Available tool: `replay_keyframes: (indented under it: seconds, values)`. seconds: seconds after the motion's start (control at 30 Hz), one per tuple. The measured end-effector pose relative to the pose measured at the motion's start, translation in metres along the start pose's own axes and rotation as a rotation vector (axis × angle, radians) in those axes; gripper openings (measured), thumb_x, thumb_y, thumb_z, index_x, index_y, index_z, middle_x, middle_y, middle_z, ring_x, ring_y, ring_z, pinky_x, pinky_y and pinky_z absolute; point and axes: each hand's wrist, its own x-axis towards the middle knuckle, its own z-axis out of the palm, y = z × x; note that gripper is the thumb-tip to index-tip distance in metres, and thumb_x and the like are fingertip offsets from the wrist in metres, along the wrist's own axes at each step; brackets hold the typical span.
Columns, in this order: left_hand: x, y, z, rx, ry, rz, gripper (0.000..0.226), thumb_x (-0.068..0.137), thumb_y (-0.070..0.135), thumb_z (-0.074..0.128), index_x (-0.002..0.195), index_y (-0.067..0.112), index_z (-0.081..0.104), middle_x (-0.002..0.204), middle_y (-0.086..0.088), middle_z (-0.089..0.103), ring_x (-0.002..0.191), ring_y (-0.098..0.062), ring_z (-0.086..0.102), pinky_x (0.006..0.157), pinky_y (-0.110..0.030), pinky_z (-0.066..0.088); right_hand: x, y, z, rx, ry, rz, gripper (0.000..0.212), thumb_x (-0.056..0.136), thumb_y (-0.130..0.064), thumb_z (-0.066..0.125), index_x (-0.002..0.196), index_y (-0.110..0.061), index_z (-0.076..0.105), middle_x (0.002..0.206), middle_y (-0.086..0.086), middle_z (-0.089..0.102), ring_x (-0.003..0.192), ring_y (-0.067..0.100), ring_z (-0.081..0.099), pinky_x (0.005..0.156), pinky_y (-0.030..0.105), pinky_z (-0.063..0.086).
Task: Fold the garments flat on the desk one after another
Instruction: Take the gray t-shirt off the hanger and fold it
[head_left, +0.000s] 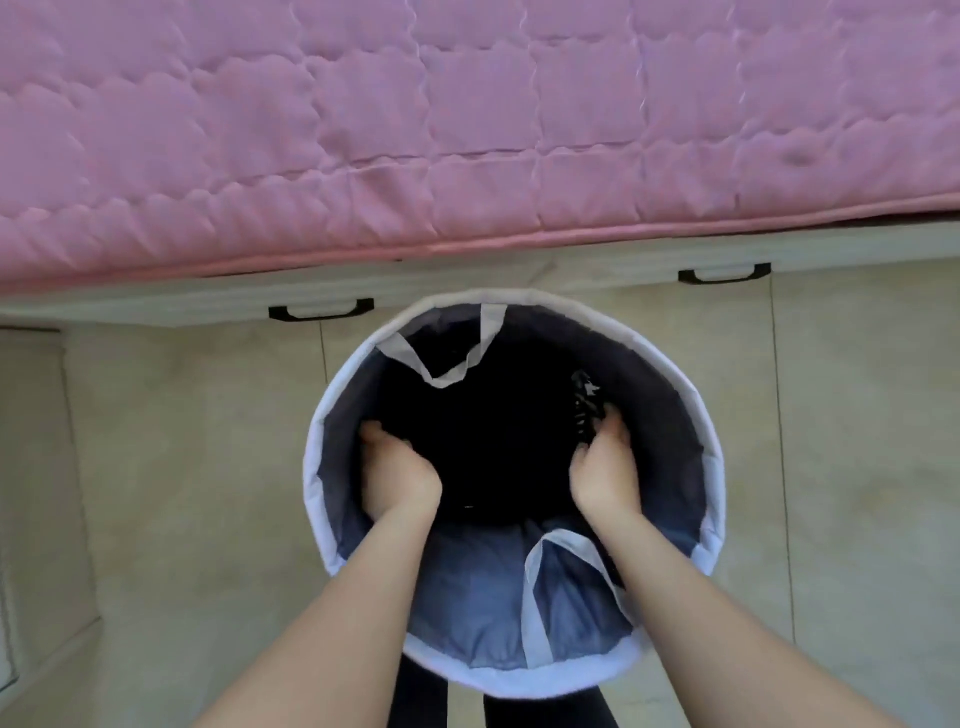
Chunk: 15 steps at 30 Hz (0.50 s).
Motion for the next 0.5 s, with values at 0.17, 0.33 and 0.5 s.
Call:
replay_keyframes:
  seconds: [0.17, 0.33, 0.5]
  values:
    - [-0.028, -0.003, -0.009, 0.256, -0.087, 0.217, 0.048, 0.092, 0.008, 0.043, 0.139, 0.012, 0.036, 0.137, -0.01, 0.044, 0.125, -0.03, 0.045, 0.097, -0.043, 0.042, -0.034, -0.01, -0.015, 0.001, -0.184, -0.135, 0.055, 0.093, -0.002, 0.042, 0.146, -0.015, 0.032, 0.147, 0.003, 0.037, 0.133, 0.019, 0.04, 0.106, 0.026, 0.033]
    - [-0.065, 0.02, -0.07, 0.286, -0.25, 0.318, 0.031, 0.093, 0.018, 0.039, 0.12, 0.024, 0.054, 0.113, 0.0, 0.063, 0.099, -0.022, 0.06, 0.076, -0.033, 0.046, -0.078, -0.041, -0.069, 0.111, -0.195, -0.238, 0.039, 0.095, -0.007, 0.041, 0.129, -0.021, 0.053, 0.126, -0.007, 0.055, 0.112, 0.007, 0.053, 0.097, 0.024, 0.043]
    - [-0.133, 0.088, -0.176, 0.361, -0.182, 0.626, 0.023, 0.096, 0.025, 0.038, 0.109, 0.032, 0.056, 0.097, 0.01, 0.065, 0.087, -0.015, 0.06, 0.067, -0.031, 0.047, -0.124, -0.099, -0.179, 0.18, -0.033, -0.404, 0.025, 0.093, -0.008, 0.048, 0.108, -0.018, 0.065, 0.107, -0.004, 0.067, 0.1, 0.013, 0.06, 0.091, 0.03, 0.047]
